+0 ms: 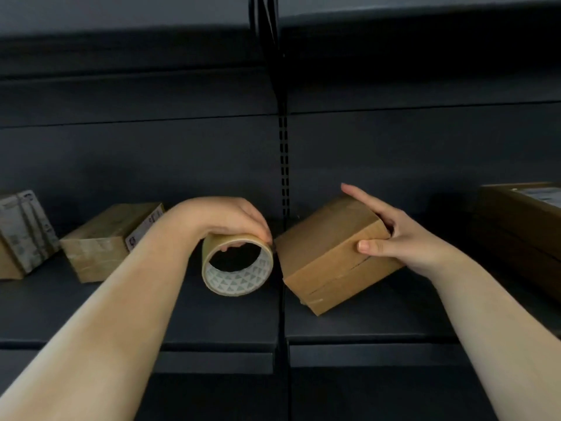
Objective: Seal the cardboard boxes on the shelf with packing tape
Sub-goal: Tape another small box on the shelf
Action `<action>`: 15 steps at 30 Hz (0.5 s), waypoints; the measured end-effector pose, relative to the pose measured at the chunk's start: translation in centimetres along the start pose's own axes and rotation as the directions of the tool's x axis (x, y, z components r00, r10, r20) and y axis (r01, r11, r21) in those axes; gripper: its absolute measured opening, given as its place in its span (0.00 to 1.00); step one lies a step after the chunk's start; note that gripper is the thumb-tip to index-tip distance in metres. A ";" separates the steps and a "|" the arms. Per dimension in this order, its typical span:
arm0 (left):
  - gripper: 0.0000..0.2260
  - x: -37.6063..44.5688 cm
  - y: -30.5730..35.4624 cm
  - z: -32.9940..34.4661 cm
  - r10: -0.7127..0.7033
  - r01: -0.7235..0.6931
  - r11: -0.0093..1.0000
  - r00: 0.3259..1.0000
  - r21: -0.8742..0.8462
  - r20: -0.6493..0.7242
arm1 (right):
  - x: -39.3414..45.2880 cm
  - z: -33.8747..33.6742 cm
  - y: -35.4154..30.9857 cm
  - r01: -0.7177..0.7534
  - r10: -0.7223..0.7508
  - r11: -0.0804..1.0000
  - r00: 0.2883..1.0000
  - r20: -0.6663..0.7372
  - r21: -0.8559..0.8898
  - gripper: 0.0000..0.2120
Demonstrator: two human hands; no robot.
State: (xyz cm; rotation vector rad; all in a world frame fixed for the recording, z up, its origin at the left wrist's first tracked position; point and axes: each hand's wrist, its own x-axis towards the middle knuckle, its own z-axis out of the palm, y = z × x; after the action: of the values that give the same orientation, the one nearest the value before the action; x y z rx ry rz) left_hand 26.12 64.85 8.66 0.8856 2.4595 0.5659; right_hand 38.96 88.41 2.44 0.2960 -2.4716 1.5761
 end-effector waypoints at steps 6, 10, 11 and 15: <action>0.06 1.8 1.3 1.3 -0.017 0.015 0.999 0.999 0.046 0.045 | -1.9 0.2 2.8 -0.087 0.086 0.995 0.996 0.038 0.048 0.46; 0.05 2.2 2.0 1.1 -0.021 0.020 0.993 1.000 0.112 0.010 | -2.2 -1.2 0.9 -0.265 0.305 0.926 0.944 0.121 -0.268 0.51; 0.07 2.2 2.2 1.1 -0.024 0.023 0.992 1.000 0.124 0.012 | -1.8 -1.5 -0.2 -0.280 0.379 0.834 0.917 0.126 -0.476 0.52; 0.09 2.3 2.4 1.2 -0.031 0.028 0.992 0.999 0.127 0.021 | 1.3 0.0 -3.6 -0.058 0.475 0.485 0.855 0.208 -0.873 0.52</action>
State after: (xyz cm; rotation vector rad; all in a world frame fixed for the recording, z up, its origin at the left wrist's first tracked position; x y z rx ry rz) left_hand 26.33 68.36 8.25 0.8981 2.5059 0.3907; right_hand 38.72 86.83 5.93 0.0635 -3.4130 0.1236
